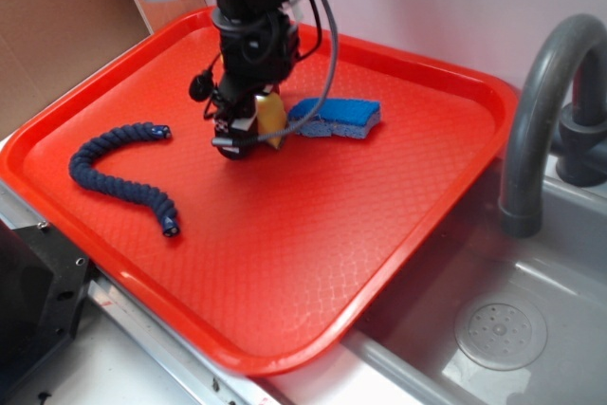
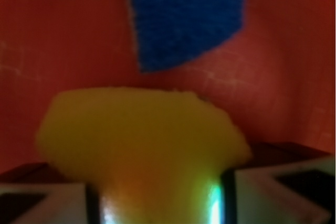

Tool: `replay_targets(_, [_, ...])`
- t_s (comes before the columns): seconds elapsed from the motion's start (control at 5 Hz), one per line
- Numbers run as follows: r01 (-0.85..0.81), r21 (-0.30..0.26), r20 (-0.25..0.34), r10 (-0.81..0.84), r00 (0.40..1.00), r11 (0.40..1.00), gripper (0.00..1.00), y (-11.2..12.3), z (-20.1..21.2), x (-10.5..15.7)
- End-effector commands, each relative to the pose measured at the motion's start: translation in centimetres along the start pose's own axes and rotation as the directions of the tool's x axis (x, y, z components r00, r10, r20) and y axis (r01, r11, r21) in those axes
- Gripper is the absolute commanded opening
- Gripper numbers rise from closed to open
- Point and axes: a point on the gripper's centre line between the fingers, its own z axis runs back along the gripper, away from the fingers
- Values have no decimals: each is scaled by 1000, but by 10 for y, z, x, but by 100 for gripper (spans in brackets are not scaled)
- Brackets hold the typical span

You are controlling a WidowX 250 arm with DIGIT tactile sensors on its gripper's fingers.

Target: Grab the green sponge.

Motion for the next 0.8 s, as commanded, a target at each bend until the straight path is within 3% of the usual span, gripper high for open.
replay_targets(0.0, [-491,46,64,488,871,870,0,-20,98,-26])
replay_targets(0.2, [-695,49,175,679,713,717,0,-53,143,-31])
replay_targets(0.4, [-857,58,255,823,508,512,0,-75,174,-32])
replay_targets(0.6, [-788,11,240,763,600,616,0,-71,165,-32])
